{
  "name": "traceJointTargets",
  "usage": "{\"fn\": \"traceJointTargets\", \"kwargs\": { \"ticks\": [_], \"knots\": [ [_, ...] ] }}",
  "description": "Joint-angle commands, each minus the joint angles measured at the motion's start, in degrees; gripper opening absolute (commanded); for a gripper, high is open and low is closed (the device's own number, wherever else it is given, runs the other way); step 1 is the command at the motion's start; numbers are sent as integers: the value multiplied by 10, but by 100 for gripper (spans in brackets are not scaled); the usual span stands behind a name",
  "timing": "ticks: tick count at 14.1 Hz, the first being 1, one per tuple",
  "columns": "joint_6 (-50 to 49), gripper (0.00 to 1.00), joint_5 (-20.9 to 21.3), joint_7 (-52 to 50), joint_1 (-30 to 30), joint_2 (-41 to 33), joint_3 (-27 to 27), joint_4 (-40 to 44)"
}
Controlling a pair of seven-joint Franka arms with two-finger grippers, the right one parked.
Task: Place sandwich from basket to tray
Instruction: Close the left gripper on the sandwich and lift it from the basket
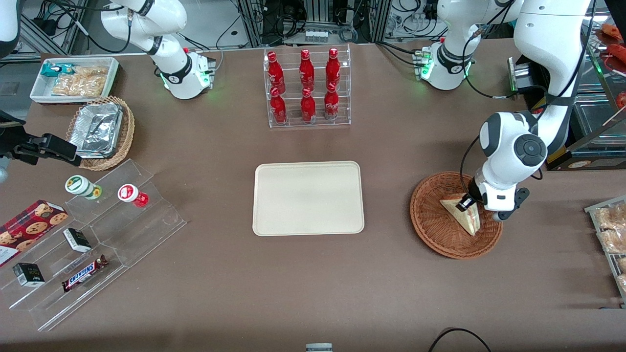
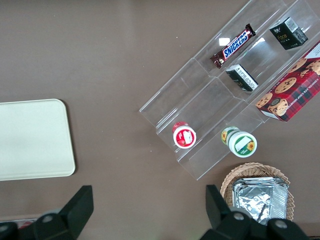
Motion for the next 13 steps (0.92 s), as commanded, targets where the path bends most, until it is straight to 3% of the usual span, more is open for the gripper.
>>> {"fn": "traceJointTargets", "kwargs": {
  "ticks": [1, 4, 9, 13],
  "knots": [
    [-84, 10, -2, 7, -6, -17, -3, 42],
    [-219, 10, -1, 76, -16, -11, -22, 129],
    [-290, 12, 34, 133, -21, 27, -131, 226],
    [-302, 13, 40, 118, -110, 90, -149, 308]
  ]
}}
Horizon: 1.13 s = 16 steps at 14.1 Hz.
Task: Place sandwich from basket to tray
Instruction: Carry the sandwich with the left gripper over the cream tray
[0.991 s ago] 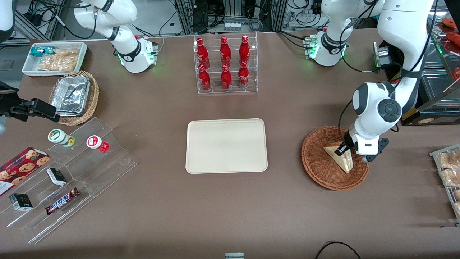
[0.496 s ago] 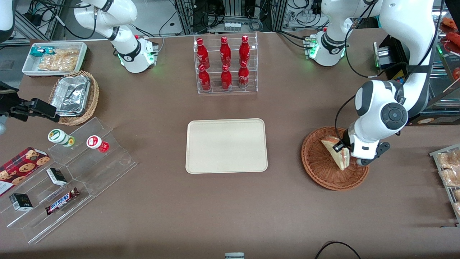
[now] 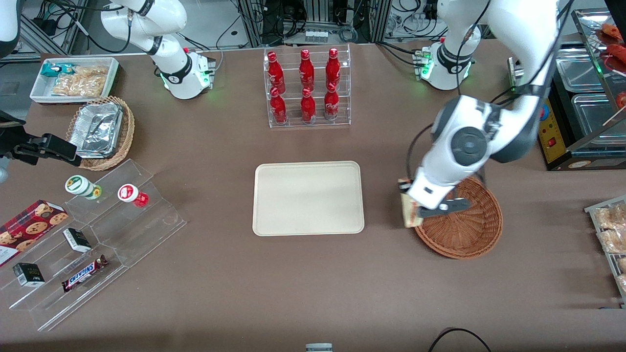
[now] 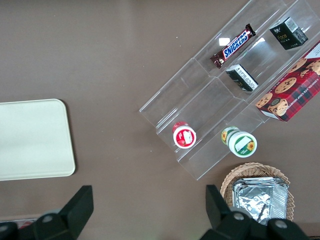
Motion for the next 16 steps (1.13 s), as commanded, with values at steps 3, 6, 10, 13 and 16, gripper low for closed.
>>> {"fn": "traceJointTargets", "kwargs": {
  "ticks": [3, 6, 10, 13, 16],
  "knots": [
    [-19, 12, 11, -51, -100, 101, 1, 112],
    [-17, 11, 12, -110, -152, 152, 2, 170],
    [-9, 9, 23, -130, -212, 206, 8, 224],
    [10, 9, 93, -193, -230, 227, 7, 228],
    [36, 8, 89, -262, -236, 244, 3, 227]
  ]
}}
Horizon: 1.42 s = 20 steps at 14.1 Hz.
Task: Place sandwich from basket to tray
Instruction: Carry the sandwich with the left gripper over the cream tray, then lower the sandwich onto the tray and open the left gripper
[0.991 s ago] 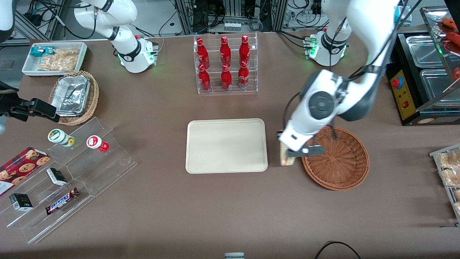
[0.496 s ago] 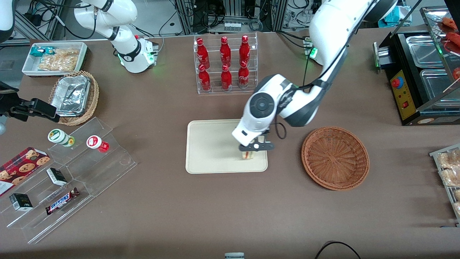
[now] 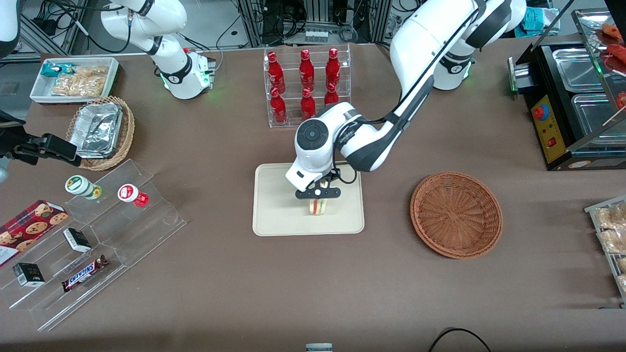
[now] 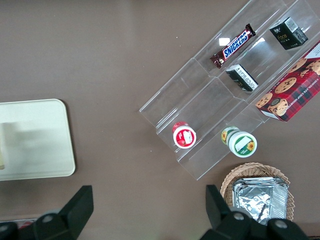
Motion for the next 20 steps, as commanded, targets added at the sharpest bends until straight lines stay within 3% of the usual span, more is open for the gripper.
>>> {"fn": "traceJointTargets", "kwargs": {
  "ticks": [1, 5, 7, 8, 9, 13, 17, 20],
  "knots": [
    [6, 8, 14, -66, -18, 22, 4, 22],
    [33, 9, 15, -82, -22, 33, 4, 19],
    [34, 15, 17, -78, -22, 38, 4, 18],
    [34, 43, 18, -76, -23, 39, 4, 18],
    [34, 99, 13, -73, -20, 38, 4, 18],
    [26, 100, 18, -74, -25, 9, 5, 22],
    [-90, 100, 16, -66, -17, -77, 8, 20],
    [-168, 100, 12, -64, 22, -114, 7, 13]
  ]
}}
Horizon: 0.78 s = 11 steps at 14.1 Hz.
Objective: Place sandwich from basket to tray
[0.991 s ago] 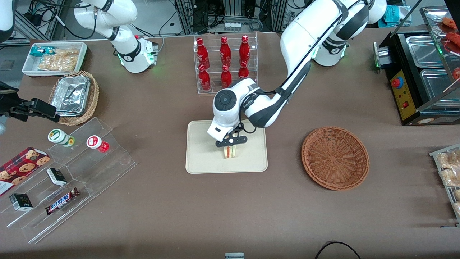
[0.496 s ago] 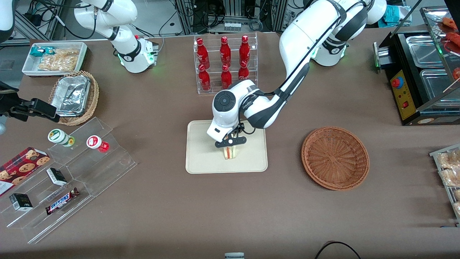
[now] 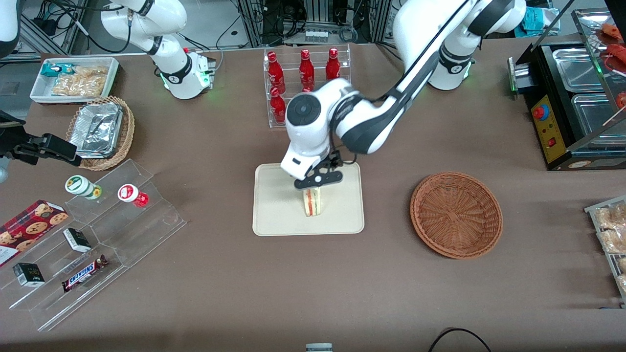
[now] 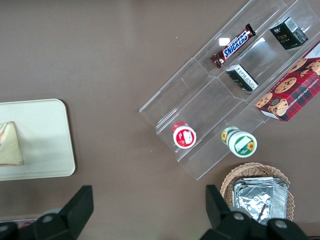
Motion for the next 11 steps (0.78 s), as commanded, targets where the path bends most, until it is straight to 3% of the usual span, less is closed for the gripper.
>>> {"fn": "traceJointTargets", "kwargs": {
  "ticks": [1, 3, 6, 11],
  "knots": [
    [-32, 100, 2, 3, 41, -39, 1, -37],
    [-32, 100, -3, 58, 83, -71, 0, -79],
    [-33, 100, -55, 187, 158, -153, 0, -173],
    [-52, 100, -77, 332, 254, -249, 0, -268]
  ]
}}
